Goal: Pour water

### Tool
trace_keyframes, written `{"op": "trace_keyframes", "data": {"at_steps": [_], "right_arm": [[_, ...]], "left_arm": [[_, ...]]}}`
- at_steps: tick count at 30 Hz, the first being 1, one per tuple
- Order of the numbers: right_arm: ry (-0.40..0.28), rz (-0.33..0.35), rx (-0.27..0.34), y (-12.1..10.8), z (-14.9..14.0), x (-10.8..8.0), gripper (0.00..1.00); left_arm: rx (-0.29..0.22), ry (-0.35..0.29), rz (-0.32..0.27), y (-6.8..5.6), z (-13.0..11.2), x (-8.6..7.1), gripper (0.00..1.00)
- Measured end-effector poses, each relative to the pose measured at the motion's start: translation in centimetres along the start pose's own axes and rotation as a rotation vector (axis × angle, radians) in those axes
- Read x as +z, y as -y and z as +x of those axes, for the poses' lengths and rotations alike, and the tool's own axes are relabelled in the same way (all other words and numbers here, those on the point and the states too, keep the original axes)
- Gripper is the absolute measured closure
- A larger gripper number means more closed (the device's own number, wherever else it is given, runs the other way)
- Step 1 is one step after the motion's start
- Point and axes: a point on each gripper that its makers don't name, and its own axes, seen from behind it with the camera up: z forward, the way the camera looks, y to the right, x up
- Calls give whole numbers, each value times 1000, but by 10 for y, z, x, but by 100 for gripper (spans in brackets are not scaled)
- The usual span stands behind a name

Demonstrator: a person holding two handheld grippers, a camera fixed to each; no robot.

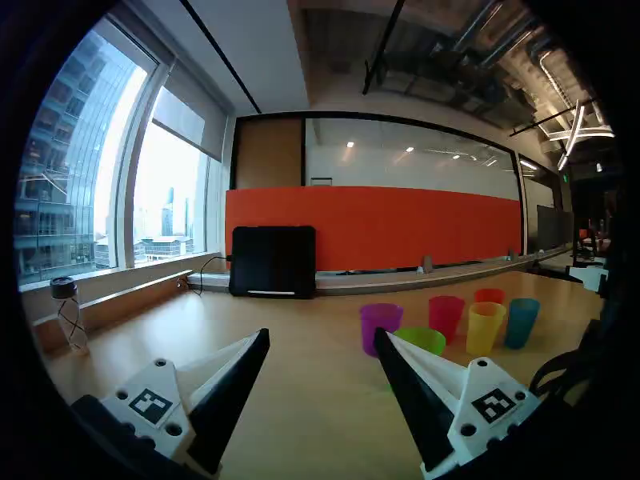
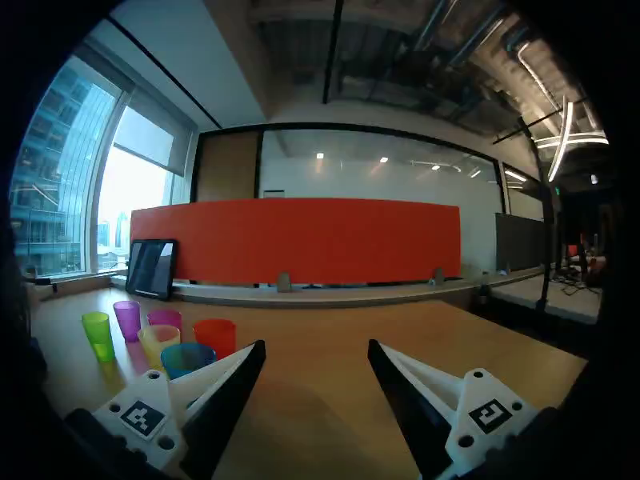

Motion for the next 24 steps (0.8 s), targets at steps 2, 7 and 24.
{"op": "trace_keyframes", "data": {"at_steps": [2,7,24], "right_arm": [[0,1,0,0,0,0,1],[0,4,1,0,0,-1,1],[2,5,1,-1,-1,0,1]], "left_arm": [[0,0,0,0,0,0,3],[0,0,0,0,0,0,3],[0,0,0,0,0,-1,3]]}}
